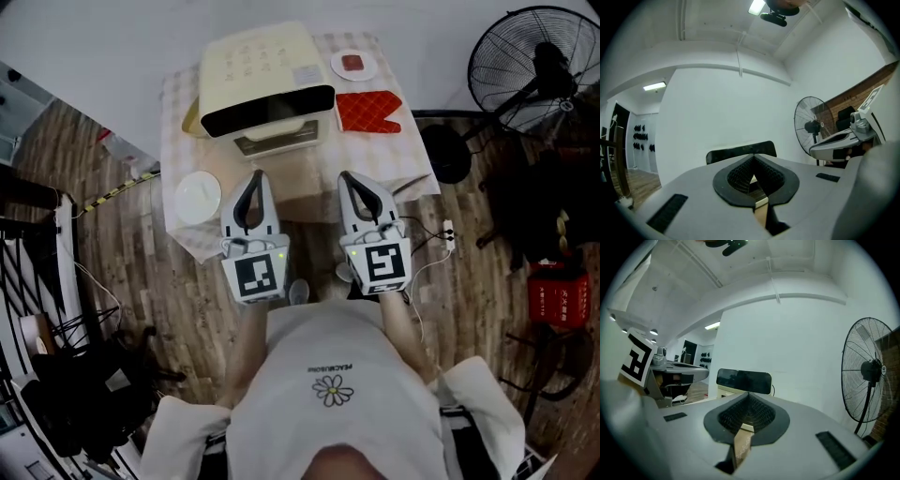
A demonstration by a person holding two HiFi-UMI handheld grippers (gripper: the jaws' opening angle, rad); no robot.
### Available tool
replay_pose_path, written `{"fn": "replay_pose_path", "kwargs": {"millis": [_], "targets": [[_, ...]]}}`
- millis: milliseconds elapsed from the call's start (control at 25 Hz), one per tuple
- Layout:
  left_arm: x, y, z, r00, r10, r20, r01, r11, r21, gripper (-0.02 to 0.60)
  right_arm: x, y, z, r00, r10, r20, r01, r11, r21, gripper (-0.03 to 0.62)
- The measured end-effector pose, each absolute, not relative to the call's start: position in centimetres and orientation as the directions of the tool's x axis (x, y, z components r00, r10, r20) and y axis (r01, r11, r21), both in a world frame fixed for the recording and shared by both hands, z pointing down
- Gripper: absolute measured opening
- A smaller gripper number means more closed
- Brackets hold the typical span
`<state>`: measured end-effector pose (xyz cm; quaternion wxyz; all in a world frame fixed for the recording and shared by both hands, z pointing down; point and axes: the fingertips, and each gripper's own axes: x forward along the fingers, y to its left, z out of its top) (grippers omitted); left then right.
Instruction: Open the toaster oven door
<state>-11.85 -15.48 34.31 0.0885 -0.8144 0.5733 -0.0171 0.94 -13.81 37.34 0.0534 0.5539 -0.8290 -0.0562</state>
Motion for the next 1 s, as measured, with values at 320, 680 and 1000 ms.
{"fn": "replay_pose_path", "kwargs": {"millis": [320,680,1000], "targets": [[-12.9,-15.0,35.4,0.35,-0.935,-0.06,-0.932,-0.341,-0.121,0.017,-0.5,-12.6,38.7,-0.387,-0.92,0.066,-0.907,0.392,0.156,0.009],[-13.8,-14.9,35.7,0.303,-0.951,-0.064,-0.948,-0.294,-0.12,0.017,-0.7,-13.2,38.3,-0.407,-0.911,0.06,-0.898,0.412,0.158,0.01],[-13.3,-17.7,30.1,0.36,-0.926,-0.114,-0.902,-0.314,-0.298,0.02,-0.2,-13.6,38.1,-0.415,-0.908,0.065,-0.895,0.42,0.15,0.009]]}}
